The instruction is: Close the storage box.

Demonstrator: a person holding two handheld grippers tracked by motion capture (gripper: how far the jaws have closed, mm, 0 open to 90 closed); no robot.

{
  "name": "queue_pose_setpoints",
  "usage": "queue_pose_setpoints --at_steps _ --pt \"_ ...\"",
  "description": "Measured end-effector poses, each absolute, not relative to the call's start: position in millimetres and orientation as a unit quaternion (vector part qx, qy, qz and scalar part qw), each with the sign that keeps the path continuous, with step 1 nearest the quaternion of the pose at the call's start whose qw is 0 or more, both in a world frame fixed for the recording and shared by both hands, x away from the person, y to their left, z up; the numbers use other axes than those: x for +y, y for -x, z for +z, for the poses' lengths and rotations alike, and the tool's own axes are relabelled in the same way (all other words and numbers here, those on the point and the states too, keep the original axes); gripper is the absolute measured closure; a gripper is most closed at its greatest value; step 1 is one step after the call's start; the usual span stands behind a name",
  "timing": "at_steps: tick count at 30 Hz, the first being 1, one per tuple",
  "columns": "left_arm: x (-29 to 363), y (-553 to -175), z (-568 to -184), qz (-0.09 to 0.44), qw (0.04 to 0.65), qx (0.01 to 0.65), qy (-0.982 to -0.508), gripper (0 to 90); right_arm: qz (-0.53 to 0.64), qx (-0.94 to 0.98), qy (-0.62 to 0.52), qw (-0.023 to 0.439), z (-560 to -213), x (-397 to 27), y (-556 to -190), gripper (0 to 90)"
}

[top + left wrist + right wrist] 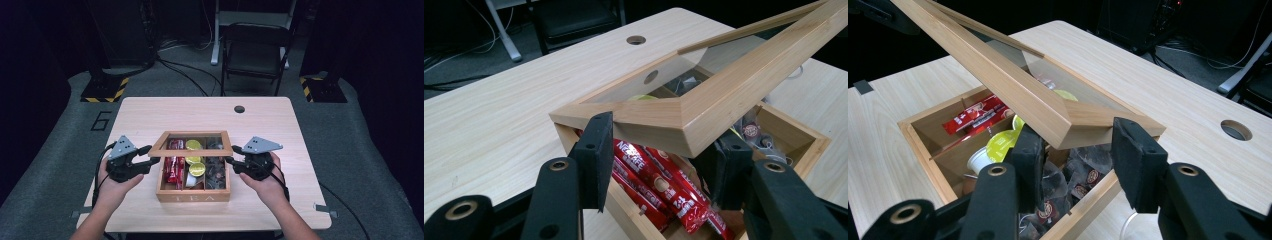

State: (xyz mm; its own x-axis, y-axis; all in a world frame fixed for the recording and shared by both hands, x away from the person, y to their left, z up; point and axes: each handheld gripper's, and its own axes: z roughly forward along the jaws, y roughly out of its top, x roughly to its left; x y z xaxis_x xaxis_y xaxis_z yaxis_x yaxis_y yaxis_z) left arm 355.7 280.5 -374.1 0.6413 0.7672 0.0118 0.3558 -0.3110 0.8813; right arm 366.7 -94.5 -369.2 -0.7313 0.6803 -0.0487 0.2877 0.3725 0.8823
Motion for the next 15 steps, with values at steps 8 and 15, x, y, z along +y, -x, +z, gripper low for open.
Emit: queue_pose_setpoints --at_steps 8,15 --pt "280.6 -349.8 -381.2 0.225 0.462 0.359 -0.779 51.9 0.469 0.805 -0.297 0.211 -375.3 -95.0 -362.1 57.5" --pt "281.9 -343.5 -389.1 0.219 0.462 0.36 -0.78 52.0 0.465 0.806 -0.301 0.209 -382.9 -95.2 -356.1 57.2"
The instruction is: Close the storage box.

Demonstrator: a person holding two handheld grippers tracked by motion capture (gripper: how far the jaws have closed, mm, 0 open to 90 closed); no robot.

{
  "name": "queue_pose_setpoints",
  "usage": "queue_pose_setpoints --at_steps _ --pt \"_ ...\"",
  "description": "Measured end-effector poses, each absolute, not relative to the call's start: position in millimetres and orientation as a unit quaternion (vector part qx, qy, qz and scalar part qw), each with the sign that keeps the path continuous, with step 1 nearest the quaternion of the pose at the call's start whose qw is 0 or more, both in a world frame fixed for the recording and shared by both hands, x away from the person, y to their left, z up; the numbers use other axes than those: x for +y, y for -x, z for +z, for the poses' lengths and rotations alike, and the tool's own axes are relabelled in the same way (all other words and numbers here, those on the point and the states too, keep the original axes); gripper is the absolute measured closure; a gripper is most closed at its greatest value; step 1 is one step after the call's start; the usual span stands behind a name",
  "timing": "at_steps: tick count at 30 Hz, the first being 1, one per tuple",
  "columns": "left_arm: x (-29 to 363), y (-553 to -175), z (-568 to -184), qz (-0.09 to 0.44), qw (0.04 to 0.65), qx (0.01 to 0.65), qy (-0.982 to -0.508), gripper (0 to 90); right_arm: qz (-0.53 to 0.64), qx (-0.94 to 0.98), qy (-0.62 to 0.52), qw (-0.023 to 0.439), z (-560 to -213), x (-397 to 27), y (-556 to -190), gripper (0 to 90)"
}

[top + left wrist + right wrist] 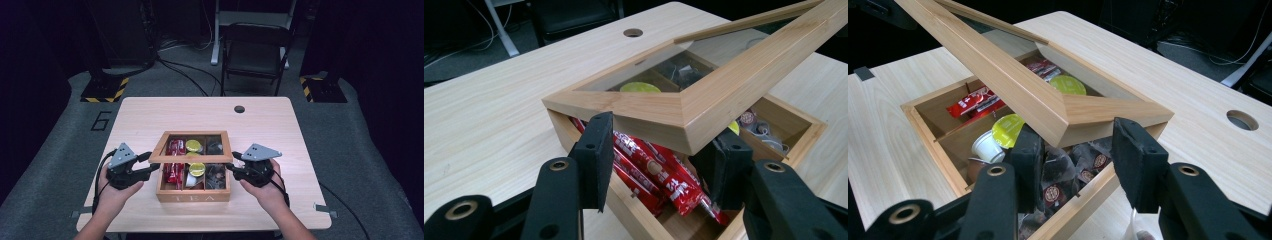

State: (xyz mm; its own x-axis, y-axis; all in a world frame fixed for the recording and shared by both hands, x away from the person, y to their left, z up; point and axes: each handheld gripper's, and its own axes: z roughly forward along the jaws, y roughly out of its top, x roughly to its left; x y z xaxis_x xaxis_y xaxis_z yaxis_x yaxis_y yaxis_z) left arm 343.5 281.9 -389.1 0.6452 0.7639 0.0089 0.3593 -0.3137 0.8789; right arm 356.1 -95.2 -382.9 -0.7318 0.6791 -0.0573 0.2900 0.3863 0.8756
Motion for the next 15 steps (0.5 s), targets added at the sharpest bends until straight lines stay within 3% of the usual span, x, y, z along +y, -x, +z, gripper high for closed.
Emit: queue_pose_setpoints --at_steps 15 --pt "281.4 -330.0 -408.9 0.222 0.458 0.357 -0.783 52.6 0.465 0.808 -0.298 0.203 -403.1 -97.8 -344.0 58.9"
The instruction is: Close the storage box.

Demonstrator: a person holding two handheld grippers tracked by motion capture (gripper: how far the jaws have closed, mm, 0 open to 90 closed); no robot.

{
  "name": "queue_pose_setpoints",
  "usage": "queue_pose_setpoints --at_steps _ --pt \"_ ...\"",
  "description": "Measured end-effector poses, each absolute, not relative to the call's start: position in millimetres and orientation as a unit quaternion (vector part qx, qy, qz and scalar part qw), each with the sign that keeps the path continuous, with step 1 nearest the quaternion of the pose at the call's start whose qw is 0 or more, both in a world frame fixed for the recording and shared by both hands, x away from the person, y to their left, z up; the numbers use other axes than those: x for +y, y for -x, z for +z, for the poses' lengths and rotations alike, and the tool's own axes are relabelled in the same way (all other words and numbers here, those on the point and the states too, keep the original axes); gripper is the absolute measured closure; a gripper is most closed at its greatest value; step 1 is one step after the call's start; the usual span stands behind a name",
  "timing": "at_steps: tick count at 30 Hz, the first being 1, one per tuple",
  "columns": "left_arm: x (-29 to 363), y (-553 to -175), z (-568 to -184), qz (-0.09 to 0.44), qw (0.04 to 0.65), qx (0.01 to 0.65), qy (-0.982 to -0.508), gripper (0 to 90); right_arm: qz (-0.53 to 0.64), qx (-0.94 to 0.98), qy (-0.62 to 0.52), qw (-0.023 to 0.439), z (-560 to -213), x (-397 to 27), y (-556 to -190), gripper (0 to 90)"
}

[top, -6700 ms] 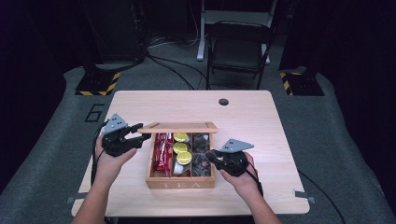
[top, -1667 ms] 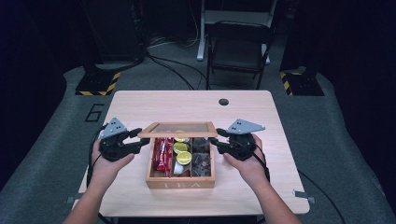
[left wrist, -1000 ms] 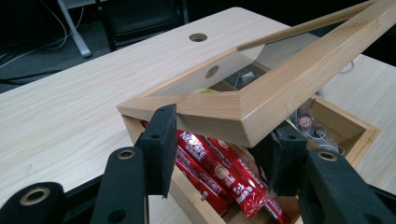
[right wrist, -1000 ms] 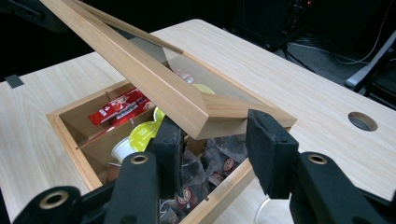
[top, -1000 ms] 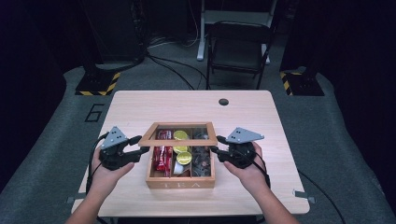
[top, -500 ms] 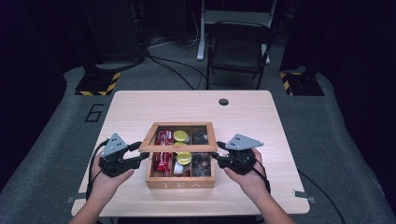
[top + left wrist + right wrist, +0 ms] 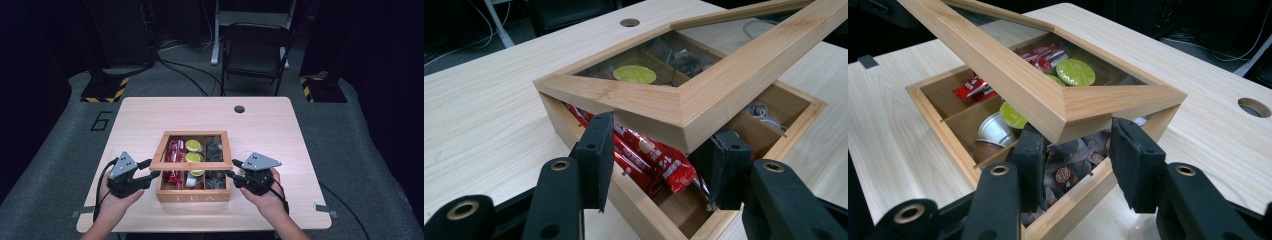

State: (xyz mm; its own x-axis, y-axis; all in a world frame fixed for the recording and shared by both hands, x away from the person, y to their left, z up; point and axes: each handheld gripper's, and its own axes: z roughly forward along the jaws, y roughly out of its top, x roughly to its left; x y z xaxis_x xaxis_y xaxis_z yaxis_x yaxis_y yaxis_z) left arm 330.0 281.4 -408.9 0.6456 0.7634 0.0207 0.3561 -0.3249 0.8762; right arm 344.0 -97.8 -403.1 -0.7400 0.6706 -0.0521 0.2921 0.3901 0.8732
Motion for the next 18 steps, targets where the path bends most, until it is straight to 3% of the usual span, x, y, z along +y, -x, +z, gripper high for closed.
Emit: queue_pose_setpoints --at_steps 18 --pt "281.5 -321.2 -429.0 0.219 0.453 0.359 -0.786 54.4 0.461 0.812 -0.294 0.202 -422.9 -98.2 -332.8 59.0"
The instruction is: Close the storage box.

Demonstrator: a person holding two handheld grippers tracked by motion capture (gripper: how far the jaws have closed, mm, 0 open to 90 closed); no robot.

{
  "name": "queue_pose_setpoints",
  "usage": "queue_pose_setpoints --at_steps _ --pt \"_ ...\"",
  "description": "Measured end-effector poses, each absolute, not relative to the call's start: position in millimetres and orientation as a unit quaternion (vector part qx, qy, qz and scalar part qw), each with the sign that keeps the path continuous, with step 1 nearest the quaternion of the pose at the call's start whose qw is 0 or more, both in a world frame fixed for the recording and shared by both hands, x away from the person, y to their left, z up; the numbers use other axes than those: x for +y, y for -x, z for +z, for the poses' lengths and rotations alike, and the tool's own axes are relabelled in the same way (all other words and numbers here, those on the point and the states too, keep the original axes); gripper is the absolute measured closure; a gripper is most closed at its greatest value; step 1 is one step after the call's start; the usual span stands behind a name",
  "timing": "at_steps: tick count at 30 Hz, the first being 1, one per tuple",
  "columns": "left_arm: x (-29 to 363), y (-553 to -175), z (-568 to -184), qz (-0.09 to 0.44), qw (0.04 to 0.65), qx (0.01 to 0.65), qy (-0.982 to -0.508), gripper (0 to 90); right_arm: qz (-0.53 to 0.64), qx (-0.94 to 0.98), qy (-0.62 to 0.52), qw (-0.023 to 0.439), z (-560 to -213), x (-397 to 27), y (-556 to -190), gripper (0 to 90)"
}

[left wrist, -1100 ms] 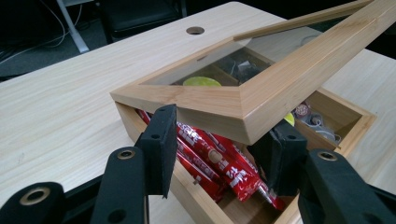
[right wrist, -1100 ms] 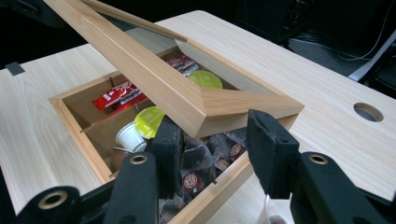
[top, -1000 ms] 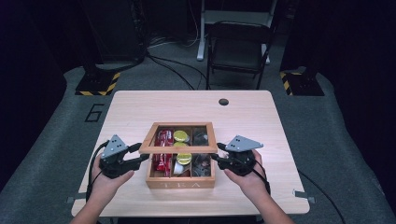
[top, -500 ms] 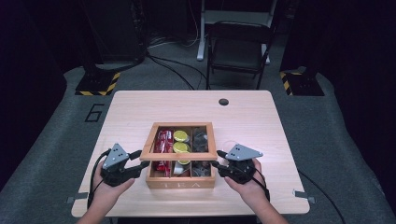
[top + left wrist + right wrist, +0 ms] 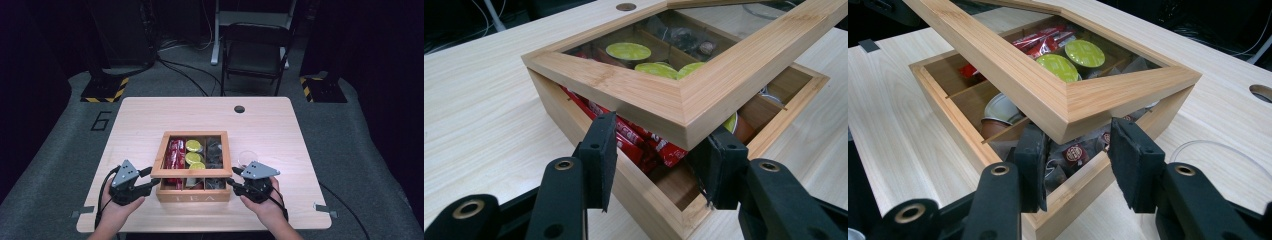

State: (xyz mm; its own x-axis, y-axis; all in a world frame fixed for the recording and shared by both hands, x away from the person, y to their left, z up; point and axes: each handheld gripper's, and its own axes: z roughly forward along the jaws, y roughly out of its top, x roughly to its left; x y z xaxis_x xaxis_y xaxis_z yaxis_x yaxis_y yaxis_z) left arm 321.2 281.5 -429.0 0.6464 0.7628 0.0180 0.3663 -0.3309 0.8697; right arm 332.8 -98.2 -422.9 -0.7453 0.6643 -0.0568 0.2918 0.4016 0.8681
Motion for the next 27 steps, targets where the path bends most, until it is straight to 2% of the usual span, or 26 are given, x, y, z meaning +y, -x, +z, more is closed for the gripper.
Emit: queue_pose_setpoints --at_steps 27 --pt "282.8 -315.3 -458.2 0.194 0.439 0.37 -0.796 54.1 0.45 0.823 -0.302 0.172 -449.6 -98.1 -327.0 56.5"
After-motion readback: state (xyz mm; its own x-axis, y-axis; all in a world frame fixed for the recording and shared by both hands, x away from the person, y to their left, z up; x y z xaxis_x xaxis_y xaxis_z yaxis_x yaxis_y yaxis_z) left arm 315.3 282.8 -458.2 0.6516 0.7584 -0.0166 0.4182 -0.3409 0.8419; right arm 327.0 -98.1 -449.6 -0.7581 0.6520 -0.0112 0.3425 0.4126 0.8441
